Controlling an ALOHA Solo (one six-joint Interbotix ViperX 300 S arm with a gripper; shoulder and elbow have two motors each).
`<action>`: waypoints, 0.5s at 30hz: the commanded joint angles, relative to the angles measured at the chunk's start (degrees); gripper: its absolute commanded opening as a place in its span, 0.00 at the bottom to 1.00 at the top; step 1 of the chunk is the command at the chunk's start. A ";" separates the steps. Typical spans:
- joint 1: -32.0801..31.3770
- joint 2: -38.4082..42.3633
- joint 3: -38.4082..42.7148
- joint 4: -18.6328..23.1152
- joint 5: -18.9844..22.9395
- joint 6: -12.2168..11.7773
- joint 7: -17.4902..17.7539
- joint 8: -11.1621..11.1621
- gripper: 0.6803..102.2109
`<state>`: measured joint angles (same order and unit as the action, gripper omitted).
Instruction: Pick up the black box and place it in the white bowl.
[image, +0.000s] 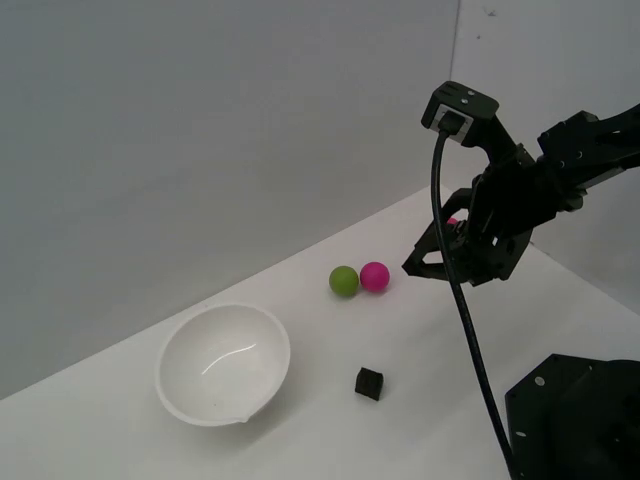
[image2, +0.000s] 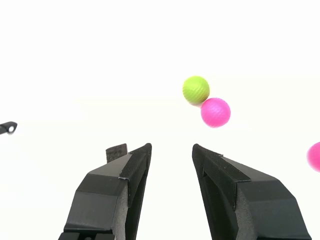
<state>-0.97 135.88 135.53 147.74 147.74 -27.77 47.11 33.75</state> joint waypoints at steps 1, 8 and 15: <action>-1.32 -0.70 -0.62 -1.32 -1.32 -0.53 0.88 0.88 0.45; -6.15 -4.48 -4.31 0.18 0.18 -0.53 1.14 0.88 0.45; -11.51 -9.05 -8.79 0.00 0.00 -1.76 0.44 0.79 0.45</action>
<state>-11.16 127.09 127.00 147.66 147.74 -28.39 47.46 33.84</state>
